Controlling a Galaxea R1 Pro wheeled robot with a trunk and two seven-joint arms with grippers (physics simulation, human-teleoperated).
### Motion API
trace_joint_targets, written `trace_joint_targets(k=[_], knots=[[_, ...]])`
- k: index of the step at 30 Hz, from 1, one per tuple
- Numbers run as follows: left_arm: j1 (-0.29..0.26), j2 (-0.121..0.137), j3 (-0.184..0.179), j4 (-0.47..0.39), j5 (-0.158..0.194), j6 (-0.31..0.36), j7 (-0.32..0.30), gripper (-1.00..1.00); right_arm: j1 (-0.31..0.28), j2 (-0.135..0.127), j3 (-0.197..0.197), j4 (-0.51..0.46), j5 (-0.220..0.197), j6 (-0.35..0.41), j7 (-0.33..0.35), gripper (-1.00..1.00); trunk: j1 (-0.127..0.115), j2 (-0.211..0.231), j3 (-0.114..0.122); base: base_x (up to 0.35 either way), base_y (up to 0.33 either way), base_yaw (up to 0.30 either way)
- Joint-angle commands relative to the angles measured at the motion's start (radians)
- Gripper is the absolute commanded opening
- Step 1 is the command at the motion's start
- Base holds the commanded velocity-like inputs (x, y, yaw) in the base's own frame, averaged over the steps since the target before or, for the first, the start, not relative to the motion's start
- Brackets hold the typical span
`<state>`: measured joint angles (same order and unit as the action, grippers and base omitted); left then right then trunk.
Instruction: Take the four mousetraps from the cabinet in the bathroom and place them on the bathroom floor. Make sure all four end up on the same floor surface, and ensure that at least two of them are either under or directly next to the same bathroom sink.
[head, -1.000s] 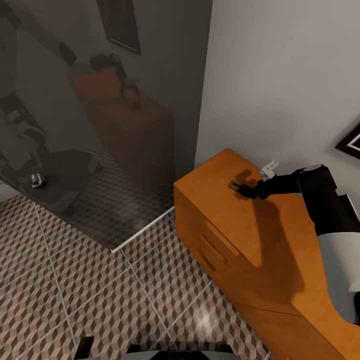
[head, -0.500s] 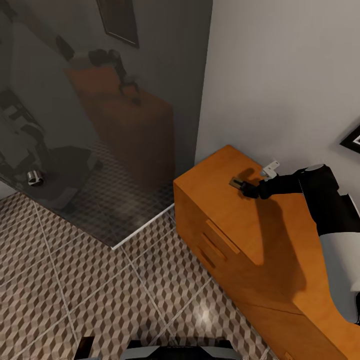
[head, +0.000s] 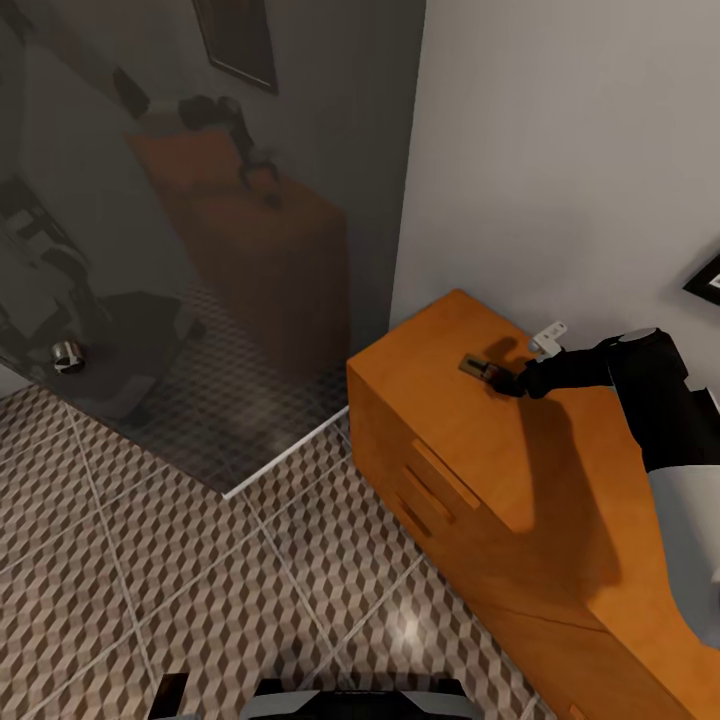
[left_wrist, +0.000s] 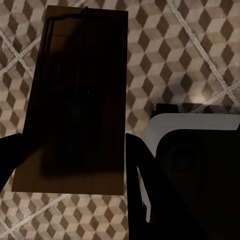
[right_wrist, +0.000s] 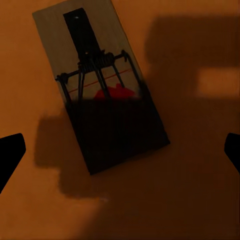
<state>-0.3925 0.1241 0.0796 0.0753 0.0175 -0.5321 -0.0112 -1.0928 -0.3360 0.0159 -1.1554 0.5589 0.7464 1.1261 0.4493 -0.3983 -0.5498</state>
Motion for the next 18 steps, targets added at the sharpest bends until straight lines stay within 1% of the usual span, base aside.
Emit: trace_joint_targets(k=[1,8,18], knots=[[-0.002,0.0,0.008,0.004,-0.005,-0.007,0.004,-1.0,-0.001,0.0,0.001,-0.001,0.007,0.005,0.007,1.0,0.001,-0.002,-0.001,0.086,0.0,0.0],[-0.002,0.0,0.008,0.004,-0.005,-0.007,0.004,-1.0,-0.001,0.0,0.002,-0.001,0.006,0.005,0.007,1.0,0.001,-0.002,-0.001,0.135,0.0,0.0],[-0.002,0.0,0.008,0.004,-0.005,-0.008,0.004,-1.0,-0.001,0.0,0.003,0.0,0.004,0.005,0.006,1.0,0.001,-0.002,-0.001,0.018,0.0,0.0]])
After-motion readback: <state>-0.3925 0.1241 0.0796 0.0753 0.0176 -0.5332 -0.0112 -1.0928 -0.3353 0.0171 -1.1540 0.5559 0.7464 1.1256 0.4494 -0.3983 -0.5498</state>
